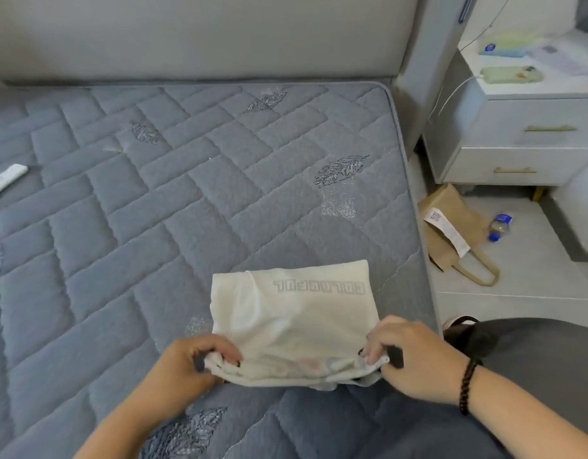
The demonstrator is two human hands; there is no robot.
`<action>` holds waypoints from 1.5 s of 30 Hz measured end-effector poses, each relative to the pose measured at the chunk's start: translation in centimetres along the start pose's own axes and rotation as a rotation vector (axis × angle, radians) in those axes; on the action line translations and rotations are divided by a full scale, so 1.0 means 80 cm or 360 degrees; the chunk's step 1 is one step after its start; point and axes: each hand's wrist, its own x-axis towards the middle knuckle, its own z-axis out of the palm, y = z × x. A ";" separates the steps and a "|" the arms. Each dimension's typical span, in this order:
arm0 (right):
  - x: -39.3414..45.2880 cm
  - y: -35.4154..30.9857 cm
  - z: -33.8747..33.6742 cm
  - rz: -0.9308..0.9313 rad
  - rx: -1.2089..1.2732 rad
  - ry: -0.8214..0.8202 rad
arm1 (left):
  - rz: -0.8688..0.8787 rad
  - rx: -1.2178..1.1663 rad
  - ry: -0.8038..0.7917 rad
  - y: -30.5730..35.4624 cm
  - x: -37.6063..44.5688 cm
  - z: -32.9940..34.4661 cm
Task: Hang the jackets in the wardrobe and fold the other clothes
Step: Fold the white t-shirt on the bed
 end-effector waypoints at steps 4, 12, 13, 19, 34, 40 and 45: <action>-0.014 0.000 0.023 -0.0136 -0.0156 0.0034 | 0.0020 0.0032 0.0179 -0.017 -0.017 0.019; 0.003 -0.015 0.017 0.0091 0.0073 0.0503 | -0.0213 -0.0010 0.0651 0.013 0.006 0.012; 0.015 -0.016 0.012 0.0209 0.0170 0.0755 | -0.0277 0.0047 0.0888 0.021 0.018 0.011; 0.046 -0.012 0.041 0.0911 0.0138 0.0454 | -0.0434 0.0351 0.1058 0.035 0.059 0.047; 0.098 0.005 -0.022 0.0767 0.0415 0.0341 | -0.0557 0.0175 0.1322 0.013 0.077 0.038; 0.130 0.018 -0.011 0.0757 0.0156 0.0768 | -0.0568 0.0158 0.1376 0.009 0.095 0.033; 0.127 0.028 0.013 0.0857 0.0114 0.0873 | -0.0867 0.0084 0.1456 0.001 0.100 0.036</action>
